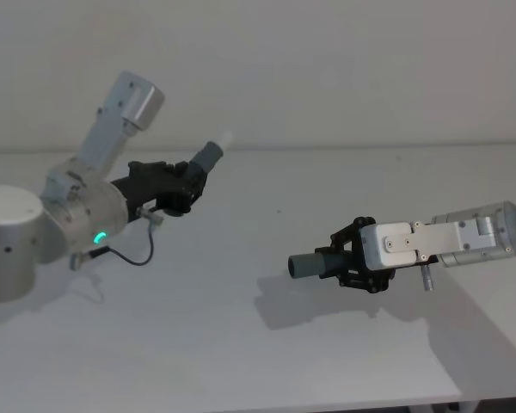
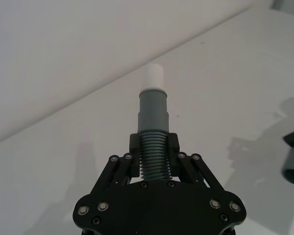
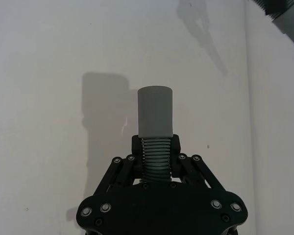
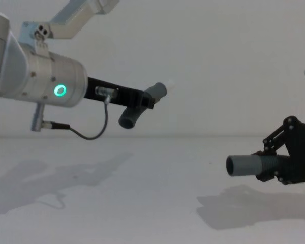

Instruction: Use both hands to pick up one end of the pipe from the table, align the ends, and insert them.

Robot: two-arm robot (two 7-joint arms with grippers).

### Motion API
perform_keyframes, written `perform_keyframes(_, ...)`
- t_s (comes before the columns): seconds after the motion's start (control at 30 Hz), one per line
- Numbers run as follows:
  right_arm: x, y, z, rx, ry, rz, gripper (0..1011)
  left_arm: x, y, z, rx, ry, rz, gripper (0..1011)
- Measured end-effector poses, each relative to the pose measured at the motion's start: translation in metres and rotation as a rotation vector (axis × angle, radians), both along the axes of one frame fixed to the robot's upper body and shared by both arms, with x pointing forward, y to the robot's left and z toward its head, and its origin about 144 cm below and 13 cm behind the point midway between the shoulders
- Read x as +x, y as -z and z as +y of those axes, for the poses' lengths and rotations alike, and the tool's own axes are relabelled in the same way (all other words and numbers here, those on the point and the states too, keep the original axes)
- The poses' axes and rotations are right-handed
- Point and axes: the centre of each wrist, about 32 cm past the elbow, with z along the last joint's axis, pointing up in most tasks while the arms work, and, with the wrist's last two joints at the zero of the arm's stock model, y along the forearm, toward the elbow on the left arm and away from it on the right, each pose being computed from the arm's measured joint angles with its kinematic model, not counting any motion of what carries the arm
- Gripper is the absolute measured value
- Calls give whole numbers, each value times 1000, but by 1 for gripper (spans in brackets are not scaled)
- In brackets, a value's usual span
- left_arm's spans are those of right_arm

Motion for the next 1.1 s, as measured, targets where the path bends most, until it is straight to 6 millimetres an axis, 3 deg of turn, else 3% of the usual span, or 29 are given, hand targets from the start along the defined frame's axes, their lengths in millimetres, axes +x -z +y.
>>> perform_keyframes(0.63,0,0,0,0,0,0,272,13,-33,62,-23,304,80,289)
perform_keyframes(1.1,0,0,0,0,0,0,272,21,-51,85,-20,462,156,289)
